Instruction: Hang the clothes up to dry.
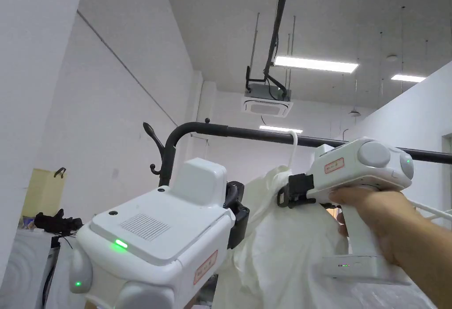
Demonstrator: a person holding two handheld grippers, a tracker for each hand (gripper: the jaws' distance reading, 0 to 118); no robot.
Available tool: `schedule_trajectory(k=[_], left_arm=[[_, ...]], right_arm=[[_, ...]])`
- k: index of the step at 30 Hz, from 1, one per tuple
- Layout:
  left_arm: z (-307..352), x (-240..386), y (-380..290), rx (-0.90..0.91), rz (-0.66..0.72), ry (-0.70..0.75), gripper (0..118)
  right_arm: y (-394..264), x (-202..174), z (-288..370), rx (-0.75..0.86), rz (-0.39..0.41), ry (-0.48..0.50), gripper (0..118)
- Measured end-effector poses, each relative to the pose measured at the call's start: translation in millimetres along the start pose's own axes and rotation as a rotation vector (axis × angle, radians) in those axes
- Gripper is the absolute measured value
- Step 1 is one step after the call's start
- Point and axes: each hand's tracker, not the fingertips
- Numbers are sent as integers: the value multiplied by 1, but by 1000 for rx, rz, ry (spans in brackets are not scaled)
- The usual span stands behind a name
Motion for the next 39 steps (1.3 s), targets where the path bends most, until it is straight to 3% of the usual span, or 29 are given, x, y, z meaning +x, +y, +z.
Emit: schedule_trajectory(k=[1, 4, 11, 15, 16, 17, 18, 19, 20, 22, 24, 26, 28, 30, 31, 33, 35, 37, 39], left_arm=[[3, -1, -1, -4, 7, -2, 0], [13, -4, -4, -11, 10, 0, 0], [32, -10, -10, -62, 46, 38, 0], [53, -6, -12, -73, 42, 76, 0], [59, -6, -11, -75, 51, 82, 0], [65, -4, -11, -76, 63, 95, 0], [70, -3, -11, -74, 74, 112, 0], [75, 0, -10, -72, 78, 115, 0], [80, 3, -10, -72, 74, 122, 0], [86, 11, -10, -70, 45, 155, 0], [89, 17, -10, -69, 10, 186, 0], [88, 22, -9, -72, -3, 193, 0], [86, 25, -8, -84, -35, 195, 0], [81, 23, -6, -112, -75, 121, 0], [80, 14, -3, -147, -9, 16, 0], [78, -12, -1, -227, 218, -301, 0], [79, -37, -11, -265, 378, -510, 0], [90, -52, -17, -264, 339, -562, 0], [102, -69, -23, -281, 323, -538, 0]], right_arm=[[-8, -1, 7, 43, 30, -7, 56], [-31, -3, 35, 169, 26, 6, 118], [-99, -15, 124, 470, 123, -23, 118], [-132, -28, 168, 568, 266, -118, 118], [-143, -31, 177, 575, 311, -154, 115], [-155, -33, 186, 583, 336, -196, 98], [-164, -34, 190, 584, 344, -225, 68], [-175, -34, 196, 567, 349, -220, 18], [-183, -33, 200, 559, 336, -213, 7], [-196, -26, 206, 529, 277, -244, 7], [-203, -20, 205, 504, 284, -233, 7], [-203, -15, 199, 485, 312, -307, 7], [-200, -9, 197, 480, 302, -289, 7], [-194, -6, 198, 458, 312, -198, 6], [-192, -4, 198, 448, 334, -87, 6], [-188, 5, 192, 394, 313, 286, 6], [-188, 11, 177, 309, 202, 657, 6], [-197, 5, 154, 267, 91, 755, 6], [-202, -3, 134, 270, 56, 865, 6]])
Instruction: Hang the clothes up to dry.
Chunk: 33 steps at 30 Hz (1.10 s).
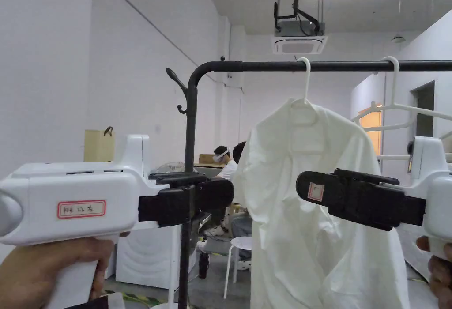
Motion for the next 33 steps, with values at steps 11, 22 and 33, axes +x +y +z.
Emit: schedule_trajectory(k=[11, 22, 33], left_arm=[[163, 18, -59, -60, 103, 290, 0], [313, 120, -85, -83, 161, 748, 0], [385, 224, -116, -126, 192, 973, 0]], right_arm=[[-97, 15, -187, -172, -68, 430, 6], [-180, -67, -376, -283, -141, 902, 6], [-241, -174, -452, -398, -102, 1241, 6]])
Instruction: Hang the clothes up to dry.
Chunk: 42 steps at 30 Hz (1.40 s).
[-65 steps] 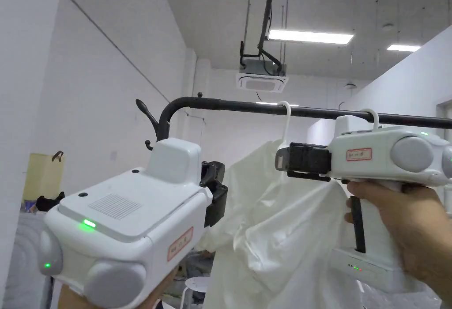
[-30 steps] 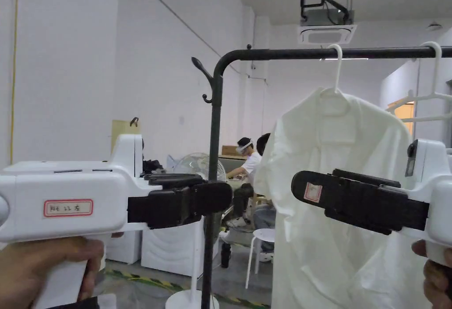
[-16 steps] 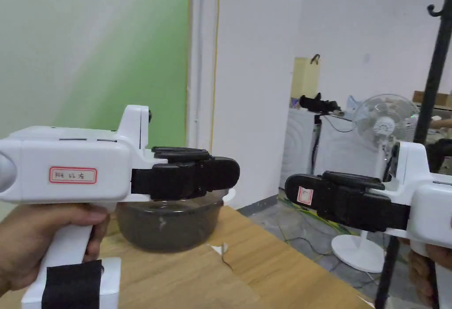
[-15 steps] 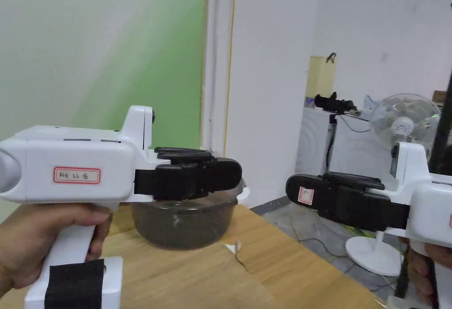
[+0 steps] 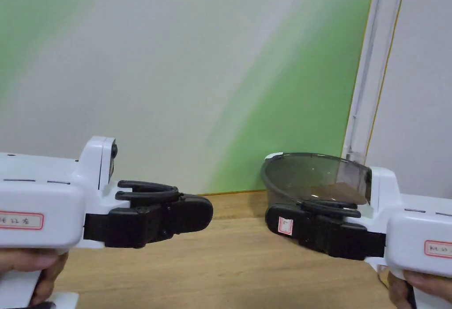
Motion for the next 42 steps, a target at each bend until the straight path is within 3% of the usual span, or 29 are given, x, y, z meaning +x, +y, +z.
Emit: schedule_trajectory(k=[5, 7, 9, 11, 12, 13, 14, 16, 18, 23, 29, 38, 42], left_arm=[[8, -23, -25, 5, 61, 75, 0], [5, -28, -33, 9, 63, 135, 0], [-4, -31, -47, -7, 50, 364, 0], [-24, -35, -75, -28, -16, 804, 0], [-32, -39, -89, -37, -59, 1049, 0], [-36, -49, -107, 5, -88, 1200, 0], [-36, -55, -121, 85, -44, 1220, 0], [-33, -63, -140, 188, 72, 1218, 0], [-33, -65, -154, 183, 6, 1342, 0], [-36, -67, -172, 211, -66, 1379, 0], [-37, -74, -182, 215, -31, 1417, 0], [-33, -78, -189, 221, -20, 1431, 0], [-33, -78, -192, 223, -16, 1437, 1]], right_arm=[[-10, 27, -25, -21, -24, 33, 6], [-15, 28, -33, -8, -35, -21, 6], [-18, 26, -46, -25, -16, -332, 6], [-29, 27, -70, -103, -11, -739, 5], [-39, 30, -80, -93, 4, -855, 5], [-50, 36, -88, -51, 6, -901, 6], [-63, 51, -96, 9, -31, -844, 6], [-82, 56, -111, 79, -52, -893, 6], [-95, 57, -123, 112, -16, -936, 6], [-118, 64, -154, 114, 39, -948, 6], [-133, 71, -176, 124, 54, -985, 6], [-140, 62, -193, 135, 142, -1002, 8], [-141, 62, -194, 155, 136, -997, 8]])
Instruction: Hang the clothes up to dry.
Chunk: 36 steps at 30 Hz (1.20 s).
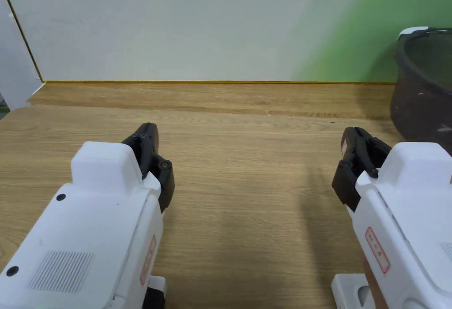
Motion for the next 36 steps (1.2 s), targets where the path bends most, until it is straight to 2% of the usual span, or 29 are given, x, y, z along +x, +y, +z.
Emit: schedule_trajectory(k=[1, 2, 3, 4, 5, 6, 7, 8, 10, 17, 18, 19, 23, 36], left_arm=[[2, 0, -1, 4, 4, 0, 11], [4, 0, -2, 16, 9, 3, 24], [4, 0, 0, 21, 5, 9, 24], [3, 1, 0, 11, 7, 18, 31], [3, 1, 0, 12, 6, 24, 46], [3, 1, 0, 13, 5, 26, 70], [3, 1, 0, 10, 7, 21, 90], [3, 1, 0, 12, 6, 20, 102], [3, 1, -1, 9, 8, 21, 111], [2, 1, 0, 10, 7, 20, 114], [2, 1, -1, 8, 7, 17, 114], [1, 1, 0, 7, 9, 9, 114], [1, 1, 0, 8, 8, 10, 114], [1, 1, 1, 5, 9, 11, 114]], right_arm=[[-1, 1, 1, 9, -4, -2, 17], [-2, 1, 1, 19, -2, -5, 31], [-2, 0, 2, 25, -4, -10, 37], [-3, 0, 3, 32, -9, -12, 43], [-4, 1, 6, 46, -10, -19, 57], [-4, 1, 7, 63, -12, -33, 77], [-3, 1, 6, 52, -14, -33, 103], [-3, 1, 5, 44, -9, -33, 118], [-3, 3, 6, 53, -9, -31, 118], [-4, 1, 5, 54, -19, -33, 118], [-4, -3, 6, 54, -11, -108, 118], [-4, -5, 8, 53, -19, -139, 118], [-4, -4, 7, 58, -24, -99, 118], [-4, -6, 8, 54, -17, -107, 118]])
